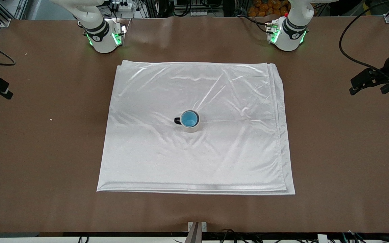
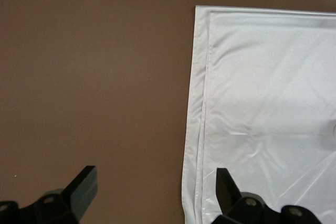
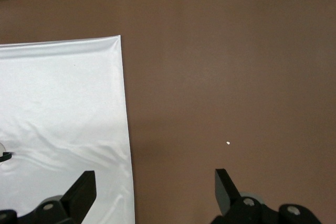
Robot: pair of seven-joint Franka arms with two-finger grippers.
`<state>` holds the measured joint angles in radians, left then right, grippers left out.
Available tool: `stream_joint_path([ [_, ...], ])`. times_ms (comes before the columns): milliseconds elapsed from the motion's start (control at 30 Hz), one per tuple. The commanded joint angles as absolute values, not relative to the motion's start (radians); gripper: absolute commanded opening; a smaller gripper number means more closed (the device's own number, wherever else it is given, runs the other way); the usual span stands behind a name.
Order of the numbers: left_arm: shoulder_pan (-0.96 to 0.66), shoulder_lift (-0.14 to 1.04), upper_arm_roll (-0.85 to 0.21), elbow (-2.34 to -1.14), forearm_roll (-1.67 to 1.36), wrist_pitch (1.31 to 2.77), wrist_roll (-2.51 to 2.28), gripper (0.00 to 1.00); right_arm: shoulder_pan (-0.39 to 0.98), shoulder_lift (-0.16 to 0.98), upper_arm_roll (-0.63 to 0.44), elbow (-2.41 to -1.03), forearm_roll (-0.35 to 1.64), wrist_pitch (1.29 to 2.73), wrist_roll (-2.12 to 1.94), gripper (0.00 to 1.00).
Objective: Place blue cup into white mug on cloth
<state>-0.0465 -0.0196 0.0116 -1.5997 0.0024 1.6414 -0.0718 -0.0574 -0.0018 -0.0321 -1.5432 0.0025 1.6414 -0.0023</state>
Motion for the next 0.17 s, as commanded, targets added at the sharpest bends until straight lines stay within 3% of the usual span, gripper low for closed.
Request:
stream_joint_path([
  [0,-0.044,-0.014,0.011,-1.586,-0.005,1.644,-0.044,1.0,-0.06,0.005,-0.029,-1.537,0.02,1.631,0.017,1.0],
  [133,-0.046,-0.012,0.011,-1.586,-0.005,1.644,-0.043,1.0,-0.06,0.003,-0.029,-1.548,0.02,1.634,0.017,1.0],
])
